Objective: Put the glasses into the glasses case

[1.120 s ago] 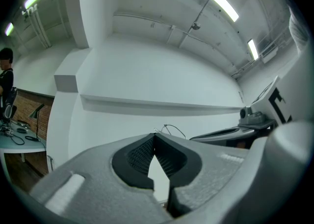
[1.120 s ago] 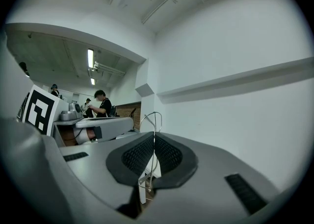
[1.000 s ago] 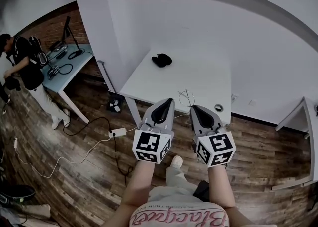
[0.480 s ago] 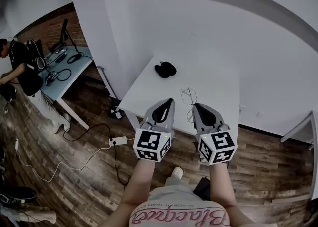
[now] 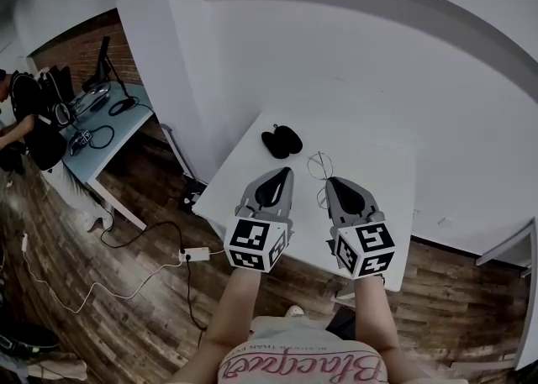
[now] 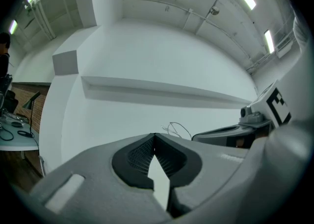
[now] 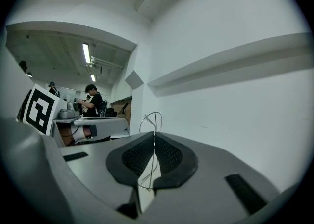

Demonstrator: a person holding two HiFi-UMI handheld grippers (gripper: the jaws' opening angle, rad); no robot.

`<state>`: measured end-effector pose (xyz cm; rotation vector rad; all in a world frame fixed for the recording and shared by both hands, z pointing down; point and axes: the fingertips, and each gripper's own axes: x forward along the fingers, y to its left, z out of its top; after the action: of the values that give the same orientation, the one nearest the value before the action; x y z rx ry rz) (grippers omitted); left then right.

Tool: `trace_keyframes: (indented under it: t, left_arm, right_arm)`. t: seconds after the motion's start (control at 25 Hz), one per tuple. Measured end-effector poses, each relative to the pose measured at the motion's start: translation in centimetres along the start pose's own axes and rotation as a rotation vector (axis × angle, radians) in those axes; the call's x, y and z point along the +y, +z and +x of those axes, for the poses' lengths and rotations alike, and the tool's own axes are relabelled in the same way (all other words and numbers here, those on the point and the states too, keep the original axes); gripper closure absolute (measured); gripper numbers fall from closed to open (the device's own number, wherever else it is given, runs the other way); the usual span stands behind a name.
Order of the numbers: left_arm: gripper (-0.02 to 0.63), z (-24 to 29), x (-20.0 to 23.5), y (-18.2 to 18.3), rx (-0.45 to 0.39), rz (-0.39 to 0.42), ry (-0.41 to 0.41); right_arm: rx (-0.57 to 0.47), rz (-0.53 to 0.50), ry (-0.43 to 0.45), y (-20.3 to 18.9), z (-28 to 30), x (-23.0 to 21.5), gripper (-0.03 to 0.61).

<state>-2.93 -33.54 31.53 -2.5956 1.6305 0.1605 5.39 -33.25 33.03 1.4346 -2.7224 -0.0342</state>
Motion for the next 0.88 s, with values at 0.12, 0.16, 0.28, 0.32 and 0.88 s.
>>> trace_keyframes:
  t: [0.12,0.16,0.28,0.32,0.88]
  left_arm:
    - [0.609,1.7,1.5,-0.9,0.016,0.001,0.017]
    - [0.609,2.1,2.0,-1.3,0.023,-0.001,0.023]
    - [0.609,3.1,3.4,-2.3,0.044,-0.011,0.039]
    - [0.609,3.4,4.0,-2.6,0.051,-0.011,0.043]
    - [0.609,13.0,13.4,-8.2,0.161,-0.02,-0.043]
  right_arm:
    - [0.018,0.009,0.015,-0.8,2.2,-0.9,0.565]
    - [0.026,0.011,0.021,-1.2,2.8,-1.0,0.565]
    - [0.045,0.016,0.033,-1.9,4.8,-1.3,0.565]
    - [0.05,0.015,0.036,-2.1,5.5,-1.3,0.565]
    - [0.162,0.037,-0.032,-6.0,18.6,-4.9,0.565]
